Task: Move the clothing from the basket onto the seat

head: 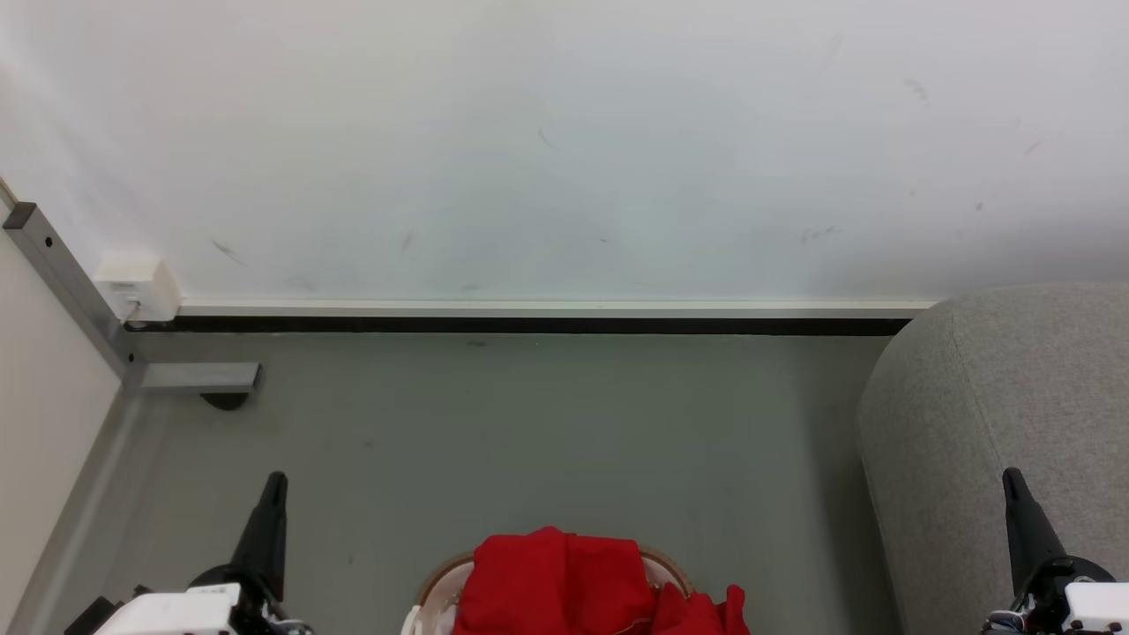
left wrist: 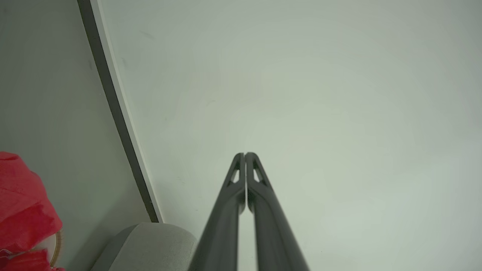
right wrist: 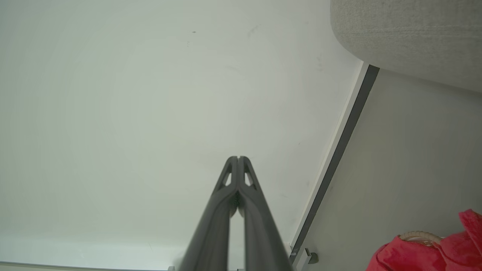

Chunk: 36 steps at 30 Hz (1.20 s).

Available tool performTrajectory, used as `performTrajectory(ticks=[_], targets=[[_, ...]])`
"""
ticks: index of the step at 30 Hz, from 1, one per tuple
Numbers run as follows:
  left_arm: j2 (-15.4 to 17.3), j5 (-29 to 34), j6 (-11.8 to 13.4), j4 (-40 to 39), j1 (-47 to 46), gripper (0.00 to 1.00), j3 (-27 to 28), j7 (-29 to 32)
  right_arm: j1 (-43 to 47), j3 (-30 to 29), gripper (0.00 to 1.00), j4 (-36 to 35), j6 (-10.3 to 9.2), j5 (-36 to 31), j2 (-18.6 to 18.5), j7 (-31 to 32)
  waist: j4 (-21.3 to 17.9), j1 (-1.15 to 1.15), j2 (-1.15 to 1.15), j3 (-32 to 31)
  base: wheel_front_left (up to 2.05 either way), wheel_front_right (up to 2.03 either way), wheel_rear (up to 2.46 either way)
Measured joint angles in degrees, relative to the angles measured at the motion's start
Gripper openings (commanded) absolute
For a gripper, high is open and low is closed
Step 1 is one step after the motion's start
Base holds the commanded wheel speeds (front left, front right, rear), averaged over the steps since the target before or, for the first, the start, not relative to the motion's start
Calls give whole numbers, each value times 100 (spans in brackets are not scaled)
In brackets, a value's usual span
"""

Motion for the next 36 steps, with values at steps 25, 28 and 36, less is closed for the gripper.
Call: performTrajectory(ticks=[25, 28, 36], targets=[[-73, 281, 35, -169, 261, 100, -77, -372, 256, 417, 100, -158, 0, -323, 88, -371, 22, 0, 0, -5, 0, 0, 0], [-73, 563, 34, -287, 283, 100, -118, -461, 254, 466, 100, -231, 0, -539, 86, -464, 25, 0, 0, -6, 0, 0, 0], [-70, 1463, 34, -477, 323, 100, -178, -655, 253, 612, 100, -412, 0, -1376, 81, -641, 32, 0, 0, -2, 0, 0, 0]])
